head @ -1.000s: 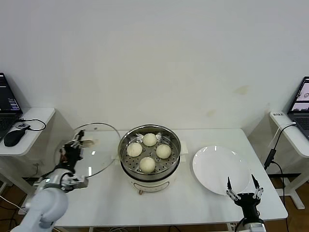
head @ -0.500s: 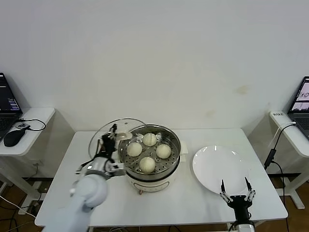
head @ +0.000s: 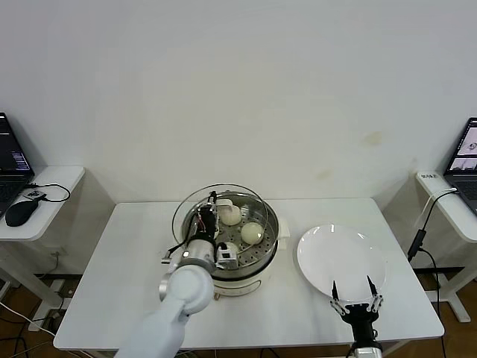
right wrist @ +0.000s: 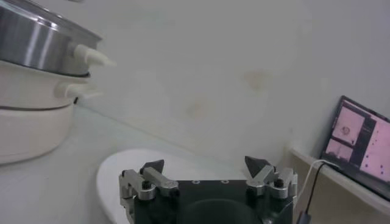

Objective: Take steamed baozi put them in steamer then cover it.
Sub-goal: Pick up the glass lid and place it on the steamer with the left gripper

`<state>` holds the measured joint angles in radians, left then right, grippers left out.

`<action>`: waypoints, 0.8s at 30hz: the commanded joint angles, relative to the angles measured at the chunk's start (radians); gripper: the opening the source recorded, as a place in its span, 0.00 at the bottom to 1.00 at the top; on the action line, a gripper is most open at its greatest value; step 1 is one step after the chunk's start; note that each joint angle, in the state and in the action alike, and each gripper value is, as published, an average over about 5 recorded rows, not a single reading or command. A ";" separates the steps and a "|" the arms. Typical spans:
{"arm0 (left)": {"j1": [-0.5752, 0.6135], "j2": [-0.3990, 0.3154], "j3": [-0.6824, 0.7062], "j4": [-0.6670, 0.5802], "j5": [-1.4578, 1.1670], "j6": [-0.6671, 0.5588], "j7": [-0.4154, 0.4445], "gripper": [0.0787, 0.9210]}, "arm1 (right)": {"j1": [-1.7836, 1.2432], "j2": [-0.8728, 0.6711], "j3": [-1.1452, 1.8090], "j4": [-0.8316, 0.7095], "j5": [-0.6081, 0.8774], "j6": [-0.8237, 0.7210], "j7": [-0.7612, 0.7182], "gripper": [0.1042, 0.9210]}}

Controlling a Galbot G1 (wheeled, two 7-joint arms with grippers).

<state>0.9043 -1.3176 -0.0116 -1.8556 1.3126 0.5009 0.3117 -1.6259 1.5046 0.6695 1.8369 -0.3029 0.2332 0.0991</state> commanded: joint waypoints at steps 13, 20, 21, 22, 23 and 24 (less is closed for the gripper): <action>0.015 -0.079 0.035 0.048 0.123 -0.004 0.023 0.08 | -0.009 0.014 -0.029 -0.010 -0.022 0.009 0.000 0.88; 0.024 -0.088 0.033 0.052 0.129 -0.007 0.020 0.08 | -0.011 0.015 -0.035 -0.011 -0.024 0.012 0.000 0.88; 0.025 -0.089 0.033 0.054 0.131 -0.008 0.020 0.08 | -0.011 0.015 -0.036 -0.011 -0.024 0.012 0.000 0.88; 0.025 -0.091 0.032 0.056 0.132 -0.008 0.020 0.08 | -0.012 0.015 -0.036 -0.011 -0.024 0.013 -0.001 0.88; 0.024 -0.093 0.032 0.059 0.134 -0.009 0.020 0.08 | -0.012 0.015 -0.037 -0.011 -0.024 0.013 -0.001 0.88; 0.024 -0.094 0.031 0.062 0.134 -0.010 0.020 0.08 | -0.013 0.014 -0.037 -0.011 -0.024 0.014 -0.001 0.88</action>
<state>0.9270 -1.4004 0.0158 -1.8060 1.4298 0.4925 0.3283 -1.6371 1.5184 0.6343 1.8276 -0.3249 0.2449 0.0986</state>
